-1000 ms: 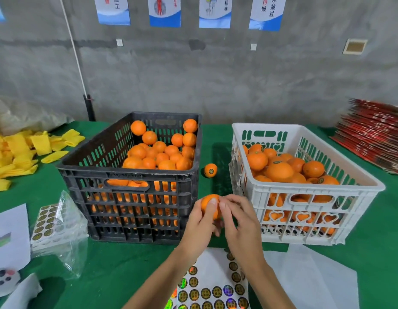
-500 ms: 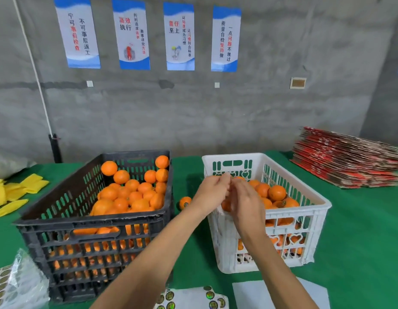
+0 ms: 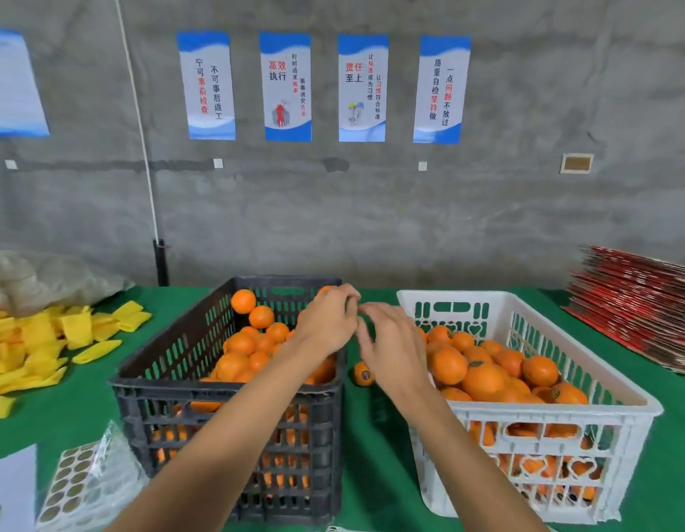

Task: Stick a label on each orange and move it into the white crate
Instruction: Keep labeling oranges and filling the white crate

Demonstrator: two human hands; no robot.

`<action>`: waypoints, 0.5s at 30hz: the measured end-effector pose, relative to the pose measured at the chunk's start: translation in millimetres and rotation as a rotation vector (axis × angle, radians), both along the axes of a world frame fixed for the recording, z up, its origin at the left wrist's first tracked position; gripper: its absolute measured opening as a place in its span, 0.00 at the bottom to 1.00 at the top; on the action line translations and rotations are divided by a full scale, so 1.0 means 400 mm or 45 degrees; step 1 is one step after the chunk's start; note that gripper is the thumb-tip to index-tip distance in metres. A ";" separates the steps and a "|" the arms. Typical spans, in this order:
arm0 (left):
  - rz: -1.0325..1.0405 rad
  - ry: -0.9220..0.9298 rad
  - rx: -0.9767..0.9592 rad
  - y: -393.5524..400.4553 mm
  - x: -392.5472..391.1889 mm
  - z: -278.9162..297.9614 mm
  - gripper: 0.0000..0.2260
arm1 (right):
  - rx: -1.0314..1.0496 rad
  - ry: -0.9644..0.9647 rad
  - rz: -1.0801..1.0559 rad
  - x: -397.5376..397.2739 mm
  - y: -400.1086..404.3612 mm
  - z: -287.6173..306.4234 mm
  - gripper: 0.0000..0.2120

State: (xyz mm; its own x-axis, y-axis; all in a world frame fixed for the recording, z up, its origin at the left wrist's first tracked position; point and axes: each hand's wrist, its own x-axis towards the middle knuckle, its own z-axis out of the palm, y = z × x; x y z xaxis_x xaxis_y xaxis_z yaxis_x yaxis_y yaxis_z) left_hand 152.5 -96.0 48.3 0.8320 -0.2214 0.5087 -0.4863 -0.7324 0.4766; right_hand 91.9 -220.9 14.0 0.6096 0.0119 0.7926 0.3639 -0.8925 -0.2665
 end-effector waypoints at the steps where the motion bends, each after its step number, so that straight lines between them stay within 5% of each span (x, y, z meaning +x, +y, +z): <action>1: 0.074 0.033 0.068 0.050 0.021 -0.007 0.11 | 0.016 0.059 0.036 0.023 0.037 0.007 0.12; 4: 0.239 0.323 0.478 0.203 0.082 -0.061 0.19 | 0.074 0.378 0.173 0.091 0.137 0.017 0.12; 7: 0.207 0.929 0.937 0.281 0.111 -0.117 0.28 | 0.031 0.722 0.461 0.142 0.220 0.013 0.10; 13: 0.324 1.054 0.674 0.244 0.148 -0.143 0.37 | -0.130 0.831 0.416 0.184 0.236 -0.023 0.11; 15: 0.420 0.916 0.601 0.233 0.147 -0.144 0.28 | -0.019 0.762 0.378 0.184 0.226 -0.020 0.12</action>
